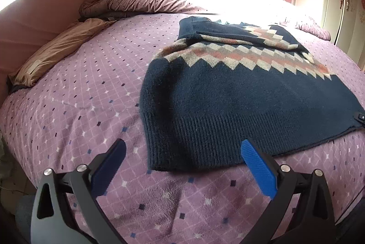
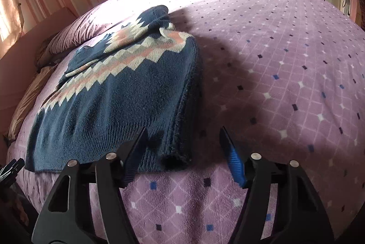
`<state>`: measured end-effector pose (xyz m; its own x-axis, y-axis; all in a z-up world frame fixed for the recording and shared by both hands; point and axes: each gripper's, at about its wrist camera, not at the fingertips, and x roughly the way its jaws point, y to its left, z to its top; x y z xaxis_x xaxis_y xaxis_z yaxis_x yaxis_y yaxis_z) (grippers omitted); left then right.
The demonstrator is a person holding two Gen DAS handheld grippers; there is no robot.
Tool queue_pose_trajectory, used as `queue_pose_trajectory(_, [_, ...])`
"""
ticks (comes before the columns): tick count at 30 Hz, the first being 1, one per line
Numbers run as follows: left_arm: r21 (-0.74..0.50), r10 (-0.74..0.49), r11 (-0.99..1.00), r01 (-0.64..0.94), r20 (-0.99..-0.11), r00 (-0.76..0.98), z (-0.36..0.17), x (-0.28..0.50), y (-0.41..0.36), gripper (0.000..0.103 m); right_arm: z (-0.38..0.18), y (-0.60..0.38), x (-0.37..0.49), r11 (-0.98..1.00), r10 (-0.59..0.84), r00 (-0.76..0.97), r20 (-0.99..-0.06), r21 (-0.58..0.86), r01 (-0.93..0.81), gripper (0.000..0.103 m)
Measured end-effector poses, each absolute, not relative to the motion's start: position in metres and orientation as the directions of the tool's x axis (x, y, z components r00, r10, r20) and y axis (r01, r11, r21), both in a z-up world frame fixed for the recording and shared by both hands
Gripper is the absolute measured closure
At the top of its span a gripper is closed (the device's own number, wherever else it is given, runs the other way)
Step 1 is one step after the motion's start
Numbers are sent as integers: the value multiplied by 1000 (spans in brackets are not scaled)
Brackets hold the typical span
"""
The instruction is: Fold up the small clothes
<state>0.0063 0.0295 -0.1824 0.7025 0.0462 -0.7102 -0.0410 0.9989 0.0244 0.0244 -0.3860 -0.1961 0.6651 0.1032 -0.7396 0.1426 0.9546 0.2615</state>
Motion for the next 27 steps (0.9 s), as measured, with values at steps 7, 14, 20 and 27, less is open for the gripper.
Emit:
queue_pose_trajectory(7, [-14, 27, 998, -54, -736, 676, -192, 11, 42, 2, -194, -374, 29, 967, 92, 671, -736, 228, 117, 95])
queue_pose_trajectory(14, [-35, 30, 996, -84, -751, 659, -198, 13, 57, 2, -199, -372, 27, 973, 62, 676, -734, 195, 123, 95])
queue_pose_trajectory(20, [-26, 29, 997, -78, -776, 630, -212, 22, 40, 2, -198, -377, 24, 968, 92, 685, -723, 225, 108, 95])
queue_pose_trajectory(27, [-20, 52, 993, -114, -805, 591, -225, 38, 37, 2, -198, -378, 23, 969, 100, 681, -726, 226, 99, 95])
